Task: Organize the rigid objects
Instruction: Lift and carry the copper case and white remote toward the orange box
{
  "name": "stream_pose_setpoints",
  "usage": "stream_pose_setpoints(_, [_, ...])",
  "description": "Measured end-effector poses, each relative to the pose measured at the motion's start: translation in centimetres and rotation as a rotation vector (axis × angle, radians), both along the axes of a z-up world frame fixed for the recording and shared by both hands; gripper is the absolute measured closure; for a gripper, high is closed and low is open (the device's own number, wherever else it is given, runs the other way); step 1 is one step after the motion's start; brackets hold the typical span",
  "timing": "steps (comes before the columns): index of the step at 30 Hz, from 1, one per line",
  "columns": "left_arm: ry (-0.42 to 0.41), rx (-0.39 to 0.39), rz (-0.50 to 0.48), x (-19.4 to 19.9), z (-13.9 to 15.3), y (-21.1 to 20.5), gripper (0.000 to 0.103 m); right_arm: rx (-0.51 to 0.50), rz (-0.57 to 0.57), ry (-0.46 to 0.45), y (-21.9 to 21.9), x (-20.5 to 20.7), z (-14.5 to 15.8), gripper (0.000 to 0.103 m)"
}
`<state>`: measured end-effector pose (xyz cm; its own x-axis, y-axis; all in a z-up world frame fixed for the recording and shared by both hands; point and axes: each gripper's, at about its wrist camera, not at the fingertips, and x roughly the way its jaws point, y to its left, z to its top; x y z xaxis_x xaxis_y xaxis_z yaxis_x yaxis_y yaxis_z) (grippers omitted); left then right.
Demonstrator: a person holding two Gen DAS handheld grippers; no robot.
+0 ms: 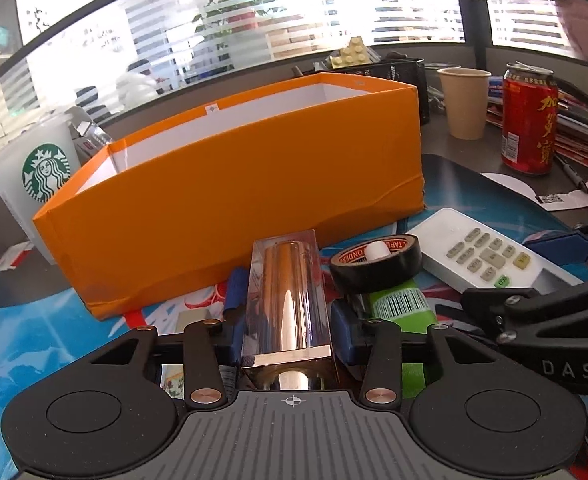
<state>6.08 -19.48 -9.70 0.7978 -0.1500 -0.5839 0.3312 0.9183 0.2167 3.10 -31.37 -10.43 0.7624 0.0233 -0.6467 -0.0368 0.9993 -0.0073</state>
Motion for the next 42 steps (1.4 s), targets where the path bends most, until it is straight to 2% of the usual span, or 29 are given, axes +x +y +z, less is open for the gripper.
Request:
stream_pose_setpoints(4, [-0.008,-0.013,0.000,-0.1,-0.1,0.2,0.063,0.001,0.000,-0.002,0.0,0.0,0.0,0.048])
stream_pose_setpoints(9, [0.015,-0.083,0.046,-0.8,0.1,2.3,0.066,0.006,0.000,-0.007,-0.1,-0.1,0.0,0.048])
stream_pose_setpoints(12, [-0.013,-0.051,0.057,-1.3,0.0,3.1,0.066,0.004,-0.001,-0.010,-0.1,-0.1,0.0,0.048])
stream_pose_setpoints(17, [-0.006,-0.061,0.096,-0.9,0.1,5.2,0.065,-0.002,-0.002,-0.013,0.0,0.0,0.0,0.049])
stream_pose_setpoints(20, [-0.003,-0.063,0.080,-0.7,0.2,5.6,0.065,-0.008,-0.004,-0.014,0.0,0.0,0.0,0.049])
stream_pose_setpoints(24, [-0.005,-0.060,0.062,-0.5,0.1,5.4,0.064,-0.007,-0.003,-0.014,0.0,0.0,0.0,0.049])
stream_pose_setpoints(34, [-0.045,0.024,-0.010,-1.3,-0.1,3.2,0.061,-0.004,-0.001,-0.021,-0.2,-0.1,-0.2,0.047])
stream_pose_setpoints(38, [0.005,-0.058,-0.008,0.0,0.0,3.9,0.064,-0.002,-0.002,-0.021,-0.2,0.0,-0.2,0.046])
stream_pose_setpoints(40, [0.043,-0.125,0.002,0.8,0.1,4.5,0.066,0.002,-0.001,-0.023,-0.1,0.1,-0.2,0.050])
stream_pose_setpoints(42, [0.049,-0.153,0.009,0.9,0.1,4.9,0.066,-0.010,-0.006,-0.030,0.2,0.0,-0.2,0.051])
